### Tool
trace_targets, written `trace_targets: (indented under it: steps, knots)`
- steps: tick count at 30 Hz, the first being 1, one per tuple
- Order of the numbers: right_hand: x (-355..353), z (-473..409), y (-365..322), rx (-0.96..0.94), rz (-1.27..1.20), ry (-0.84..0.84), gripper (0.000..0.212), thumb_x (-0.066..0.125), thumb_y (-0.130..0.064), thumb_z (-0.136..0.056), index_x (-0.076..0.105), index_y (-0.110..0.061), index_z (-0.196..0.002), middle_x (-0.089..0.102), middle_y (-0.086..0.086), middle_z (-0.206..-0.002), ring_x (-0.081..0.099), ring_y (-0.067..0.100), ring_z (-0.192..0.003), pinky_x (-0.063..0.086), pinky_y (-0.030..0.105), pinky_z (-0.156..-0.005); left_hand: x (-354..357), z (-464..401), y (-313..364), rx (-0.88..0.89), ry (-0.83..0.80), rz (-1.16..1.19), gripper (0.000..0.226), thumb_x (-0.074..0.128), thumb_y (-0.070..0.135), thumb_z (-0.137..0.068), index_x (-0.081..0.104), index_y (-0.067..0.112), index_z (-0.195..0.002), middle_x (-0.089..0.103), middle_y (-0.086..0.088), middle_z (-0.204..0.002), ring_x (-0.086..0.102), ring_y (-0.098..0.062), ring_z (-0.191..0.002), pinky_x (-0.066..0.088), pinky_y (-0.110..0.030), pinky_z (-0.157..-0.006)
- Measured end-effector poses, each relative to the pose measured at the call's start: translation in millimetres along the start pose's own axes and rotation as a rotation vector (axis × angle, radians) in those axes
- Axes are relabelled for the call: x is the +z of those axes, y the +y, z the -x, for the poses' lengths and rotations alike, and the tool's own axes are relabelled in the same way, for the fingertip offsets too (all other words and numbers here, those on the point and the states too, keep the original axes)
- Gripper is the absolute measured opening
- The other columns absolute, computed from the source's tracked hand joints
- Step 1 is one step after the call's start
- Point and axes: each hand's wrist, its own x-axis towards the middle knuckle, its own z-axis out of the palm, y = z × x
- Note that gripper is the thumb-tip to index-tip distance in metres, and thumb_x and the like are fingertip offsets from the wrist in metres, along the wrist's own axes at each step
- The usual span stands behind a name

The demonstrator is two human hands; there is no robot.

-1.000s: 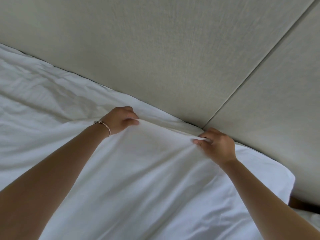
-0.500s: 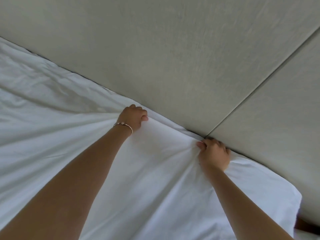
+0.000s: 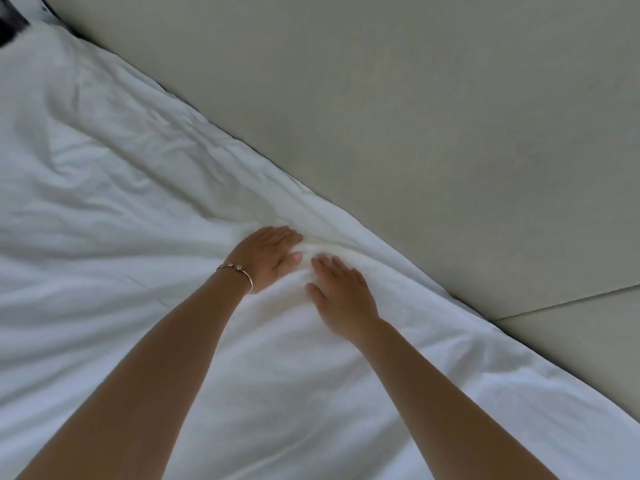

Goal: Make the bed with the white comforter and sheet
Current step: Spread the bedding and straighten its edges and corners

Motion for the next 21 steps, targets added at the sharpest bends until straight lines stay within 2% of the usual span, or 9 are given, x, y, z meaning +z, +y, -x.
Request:
trace_targets:
  steps: [3,5,8,10,11,13,16,19,21]
  knots:
    - [14.9,-31.7,-21.7,-0.046,0.054,-0.003,0.059,0.022,-0.044,-0.104,0.006,-0.022,-0.157,0.000,-0.005,-0.164,-0.003,0.013,-0.150,-0.002,0.034,-0.120,-0.1,16.7,-47.2,-0.153,0.032,0.038,0.075,-0.011,0.055,-0.087,0.017,0.031,-0.153,0.014,0.010,-0.160,0.005,-0.009,-0.148,-0.005,-0.026,-0.116]
    - [22.4,-56.0,-34.8,-0.106,0.051,0.052,0.058,0.019,-0.045,-0.103,0.013,-0.024,-0.156,0.007,-0.005,-0.164,0.002,0.013,-0.150,0.001,0.034,-0.120,2.1,24.7,-81.6,-0.327,0.103,0.121,0.056,0.007,0.046,-0.101,0.020,0.028,-0.153,0.016,0.007,-0.160,0.007,-0.012,-0.148,0.000,-0.029,-0.118]
    - [24.9,-94.6,-65.5,-0.191,-0.115,0.179,0.056,0.024,-0.050,-0.098,0.052,-0.023,-0.138,0.052,-0.002,-0.142,0.043,0.020,-0.133,0.032,0.037,-0.110,0.9,32.1,-132.5,-0.424,0.117,0.241,0.038,0.028,0.028,-0.105,0.043,0.025,-0.139,0.041,0.003,-0.148,0.031,-0.019,-0.141,0.014,-0.032,-0.115]
    - [20.5,-122.5,-93.4,-0.228,-0.371,0.261,0.040,0.042,-0.043,-0.098,0.069,-0.017,-0.113,0.069,-0.005,-0.100,0.059,0.021,-0.099,0.046,0.035,-0.086,-9.7,33.1,-164.8,-0.394,0.066,0.263,0.025,0.043,0.027,-0.100,0.055,0.026,-0.122,0.055,0.004,-0.128,0.046,-0.021,-0.125,0.025,-0.029,-0.106]
    - [20.9,-136.1,-104.5,-0.237,-0.473,0.230,0.030,0.053,-0.035,-0.097,0.070,-0.015,-0.111,0.068,-0.002,-0.096,0.060,0.021,-0.095,0.047,0.035,-0.084,-16.9,31.1,-178.1,-0.352,-0.002,0.214,0.022,0.052,0.033,-0.095,0.056,0.029,-0.117,0.054,0.006,-0.121,0.045,-0.019,-0.121,0.025,-0.028,-0.103]
    - [30.9,-160.3,-115.2,-0.296,-0.461,0.130,0.035,0.067,-0.028,-0.090,0.066,-0.015,-0.122,0.067,0.003,-0.114,0.058,0.019,-0.108,0.045,0.032,-0.096,-33.0,25.2,-195.9,-0.246,-0.161,0.029,0.044,0.069,0.050,-0.078,0.053,0.034,-0.116,0.047,0.012,-0.117,0.038,-0.014,-0.116,0.021,-0.028,-0.104]
    - [59.4,-183.1,-105.1,-0.292,-0.200,0.168,0.059,0.074,-0.040,-0.079,0.057,-0.023,-0.133,0.056,-0.003,-0.130,0.047,0.018,-0.122,0.033,0.031,-0.106,-47.1,12.8,-208.7,-0.165,-0.244,-0.208,0.077,0.079,0.053,-0.059,0.044,0.039,-0.125,0.035,0.010,-0.128,0.030,-0.018,-0.124,0.016,-0.031,-0.111]
    - [76.6,-191.1,-96.4,-0.287,-0.241,0.277,0.054,0.070,-0.046,-0.070,0.067,-0.022,-0.118,0.055,-0.006,-0.108,0.048,0.017,-0.103,0.036,0.030,-0.093,-48.0,-0.5,-210.9,-0.072,-0.256,-0.319,0.063,0.078,0.052,-0.060,0.056,0.034,-0.115,0.035,0.010,-0.132,0.025,-0.021,-0.131,0.013,-0.030,-0.112]
    - [76.1,-194.1,-96.4,-0.227,-0.340,0.265,0.048,0.073,-0.045,-0.066,0.071,-0.021,-0.107,0.048,-0.011,-0.096,0.043,0.012,-0.093,0.037,0.028,-0.086,-50.1,-7.4,-205.8,-0.050,-0.335,-0.394,0.057,0.072,0.057,-0.068,0.061,0.030,-0.117,0.047,0.009,-0.125,0.036,-0.019,-0.124,0.028,-0.029,-0.105]
